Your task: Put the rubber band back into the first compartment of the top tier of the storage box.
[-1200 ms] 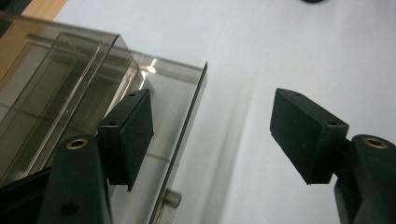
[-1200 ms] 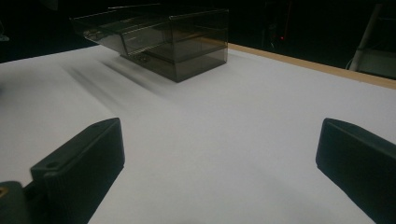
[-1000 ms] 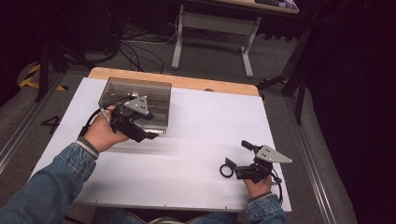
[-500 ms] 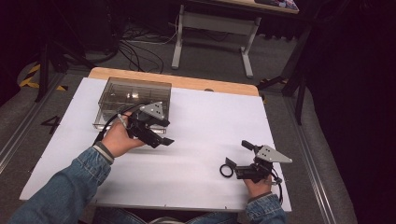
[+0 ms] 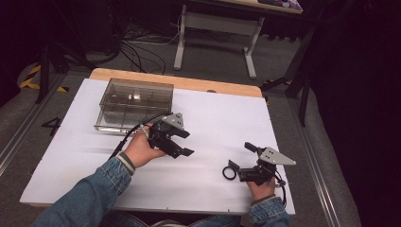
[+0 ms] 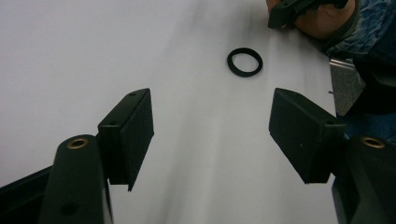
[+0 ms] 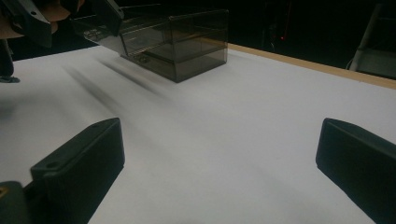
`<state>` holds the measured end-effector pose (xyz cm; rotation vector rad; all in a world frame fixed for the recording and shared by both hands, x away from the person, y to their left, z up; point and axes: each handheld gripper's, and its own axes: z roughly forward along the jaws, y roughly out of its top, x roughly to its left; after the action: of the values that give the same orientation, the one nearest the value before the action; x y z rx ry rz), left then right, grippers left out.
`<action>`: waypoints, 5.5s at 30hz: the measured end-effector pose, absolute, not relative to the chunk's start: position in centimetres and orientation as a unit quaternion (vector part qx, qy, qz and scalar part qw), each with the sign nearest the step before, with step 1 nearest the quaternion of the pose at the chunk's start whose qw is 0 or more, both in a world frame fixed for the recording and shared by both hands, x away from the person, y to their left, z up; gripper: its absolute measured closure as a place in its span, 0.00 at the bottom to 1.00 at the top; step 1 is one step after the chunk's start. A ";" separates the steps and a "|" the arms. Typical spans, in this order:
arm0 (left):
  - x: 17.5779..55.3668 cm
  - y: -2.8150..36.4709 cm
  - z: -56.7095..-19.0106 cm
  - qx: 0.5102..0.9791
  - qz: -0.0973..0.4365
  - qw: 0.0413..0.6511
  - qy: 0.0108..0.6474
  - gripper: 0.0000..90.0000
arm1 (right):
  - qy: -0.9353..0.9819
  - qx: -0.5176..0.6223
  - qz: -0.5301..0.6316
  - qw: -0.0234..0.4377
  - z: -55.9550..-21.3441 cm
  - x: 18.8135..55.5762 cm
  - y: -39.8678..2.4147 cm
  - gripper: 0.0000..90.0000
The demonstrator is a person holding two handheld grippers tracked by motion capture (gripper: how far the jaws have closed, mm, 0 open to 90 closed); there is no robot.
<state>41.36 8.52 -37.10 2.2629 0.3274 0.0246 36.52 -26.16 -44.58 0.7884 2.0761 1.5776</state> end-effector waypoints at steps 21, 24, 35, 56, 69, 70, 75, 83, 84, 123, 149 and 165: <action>41.9 3.8 -40.2 0.898 -0.013 0.419 0.135 0.36 | 0.746 0.281 0.567 0.207 -44.6 36.4 -26.1 0.02; 41.9 3.2 -40.7 0.898 -0.014 0.419 0.135 0.36 | 0.746 0.281 0.567 0.206 -44.6 36.4 -26.1 0.02; 41.8 1.4 -42.5 0.898 -0.017 0.414 0.148 0.36 | 0.746 0.281 0.567 0.206 -44.6 36.4 -26.1 0.02; 41.7 -2.2 -44.4 0.904 -0.018 0.398 0.156 0.36 | 0.745 0.287 0.565 0.210 -44.6 36.5 -26.2 0.02; 41.6 -4.0 -45.4 0.904 -0.016 0.390 0.172 0.40 | 0.745 0.286 0.565 0.209 -44.6 36.5 -26.2 0.02; 41.7 -4.1 -45.5 0.905 -0.015 0.388 0.171 0.41 | 0.745 0.286 0.565 0.209 -44.6 36.5 -26.2 0.02; 41.7 -4.5 -45.8 0.904 -0.015 0.386 0.180 0.43 | 0.746 0.285 0.564 0.210 -44.6 36.5 -26.2 0.02; 41.4 -5.4 -46.2 0.907 -0.008 0.381 0.178 0.51 | 0.747 0.285 0.563 0.210 -44.6 36.4 -26.2 0.02; 41.4 -5.5 -46.2 0.907 -0.007 0.380 0.179 0.52 | 0.746 0.285 0.563 0.211 -44.6 36.4 -26.2 0.02; 40.6 -2.3 -43.5 0.901 0.039 0.384 0.196 0.96 | 0.739 0.288 0.569 0.215 -44.7 36.4 -26.4 0.02; 40.5 0.2 -41.0 0.892 0.067 0.396 0.208 0.96 | 0.739 0.292 0.568 0.214 -44.6 36.4 -26.3 0.02; 40.8 1.8 -39.3 0.887 0.075 0.403 0.213 0.96 | 0.740 0.292 0.568 0.213 -44.6 36.4 -26.3 0.02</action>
<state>40.76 1.77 -39.25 2.2402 0.5387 0.1895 36.36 -26.30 -44.65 0.8091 2.0532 1.5752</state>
